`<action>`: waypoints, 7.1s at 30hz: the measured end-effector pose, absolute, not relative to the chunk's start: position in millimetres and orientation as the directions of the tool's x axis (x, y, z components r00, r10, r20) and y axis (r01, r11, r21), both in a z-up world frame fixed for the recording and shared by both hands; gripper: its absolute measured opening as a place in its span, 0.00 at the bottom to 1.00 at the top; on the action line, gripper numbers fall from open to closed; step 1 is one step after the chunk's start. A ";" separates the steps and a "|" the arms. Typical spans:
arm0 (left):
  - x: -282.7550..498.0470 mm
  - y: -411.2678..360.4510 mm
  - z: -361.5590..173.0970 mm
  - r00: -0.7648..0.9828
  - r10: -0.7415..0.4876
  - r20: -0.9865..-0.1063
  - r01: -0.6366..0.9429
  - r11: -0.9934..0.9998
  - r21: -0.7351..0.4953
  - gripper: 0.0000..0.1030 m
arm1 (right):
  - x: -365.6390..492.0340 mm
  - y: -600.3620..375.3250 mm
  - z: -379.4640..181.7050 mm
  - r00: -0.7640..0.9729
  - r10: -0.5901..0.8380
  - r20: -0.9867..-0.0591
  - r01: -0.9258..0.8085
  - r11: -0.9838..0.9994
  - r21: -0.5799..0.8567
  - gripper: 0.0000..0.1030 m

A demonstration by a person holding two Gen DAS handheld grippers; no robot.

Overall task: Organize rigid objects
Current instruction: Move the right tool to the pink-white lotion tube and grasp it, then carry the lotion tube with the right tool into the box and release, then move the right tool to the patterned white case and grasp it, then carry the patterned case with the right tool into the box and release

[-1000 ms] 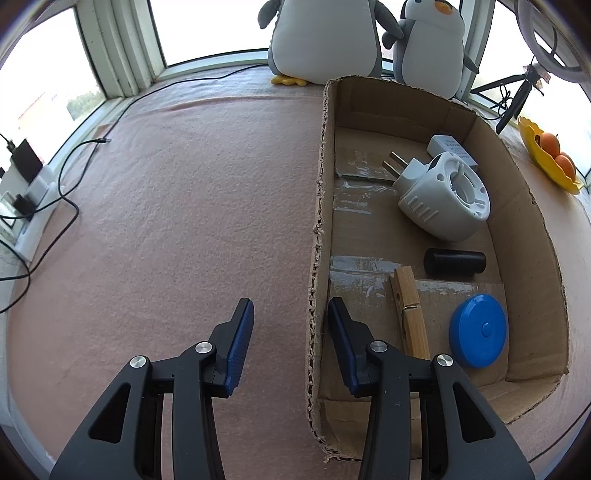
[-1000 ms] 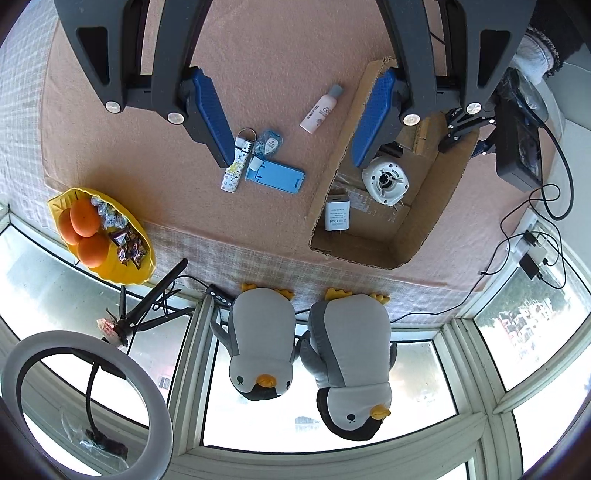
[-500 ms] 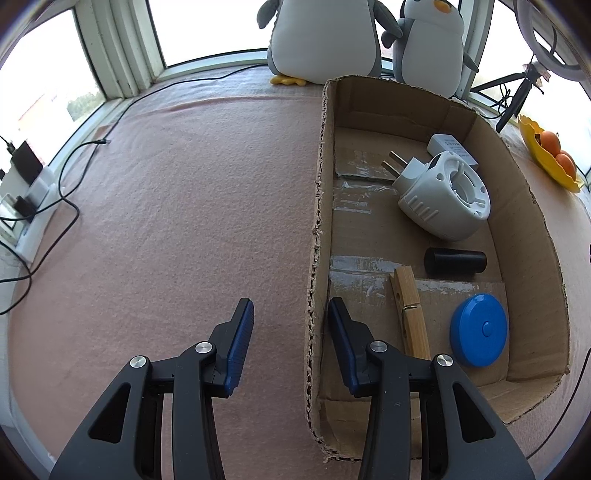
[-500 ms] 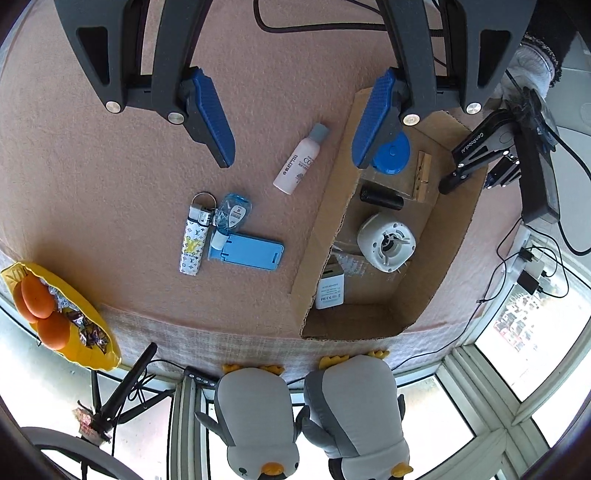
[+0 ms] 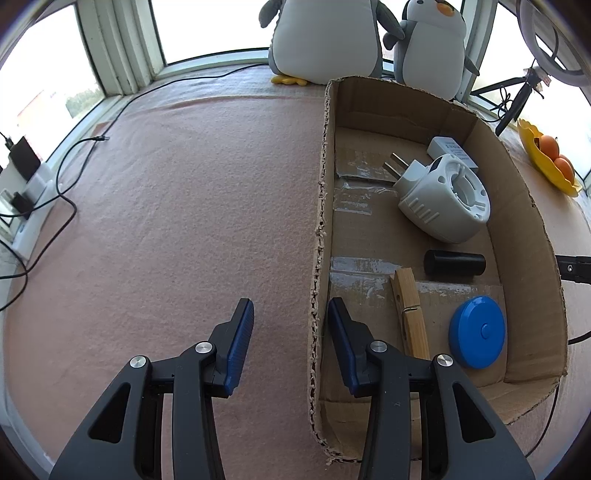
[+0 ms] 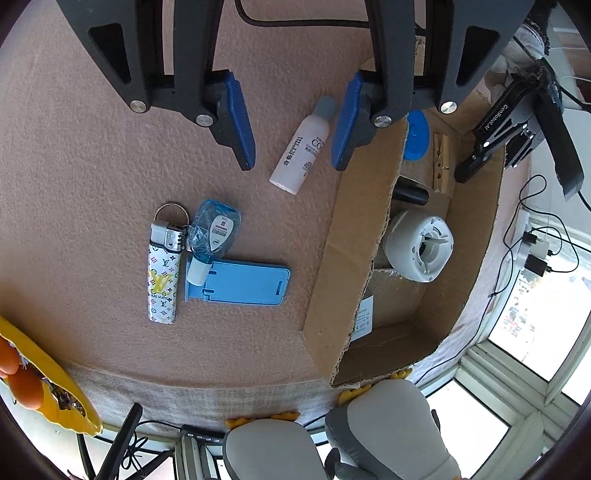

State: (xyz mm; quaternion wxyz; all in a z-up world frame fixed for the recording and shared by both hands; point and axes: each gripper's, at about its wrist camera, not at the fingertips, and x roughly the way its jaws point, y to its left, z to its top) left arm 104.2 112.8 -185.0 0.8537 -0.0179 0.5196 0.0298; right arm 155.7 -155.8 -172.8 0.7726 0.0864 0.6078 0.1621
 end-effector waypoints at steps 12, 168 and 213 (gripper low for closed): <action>104.8 113.5 -184.9 0.457 0.024 -0.889 -0.073 0.997 -0.010 0.40 | 159.2 -142.3 -190.3 0.159 0.332 -0.930 -0.161 0.938 0.307 0.31; 104.9 118.2 -186.4 0.459 0.024 -0.888 -0.077 0.997 -0.013 0.40 | 246.8 -218.8 -189.2 0.238 0.106 -0.965 -0.005 0.994 0.108 0.20; 106.1 118.8 -185.1 0.460 0.021 -0.888 -0.080 0.997 -0.017 0.40 | 128.0 -57.4 -113.7 0.321 0.365 -0.874 -0.420 0.882 0.214 0.20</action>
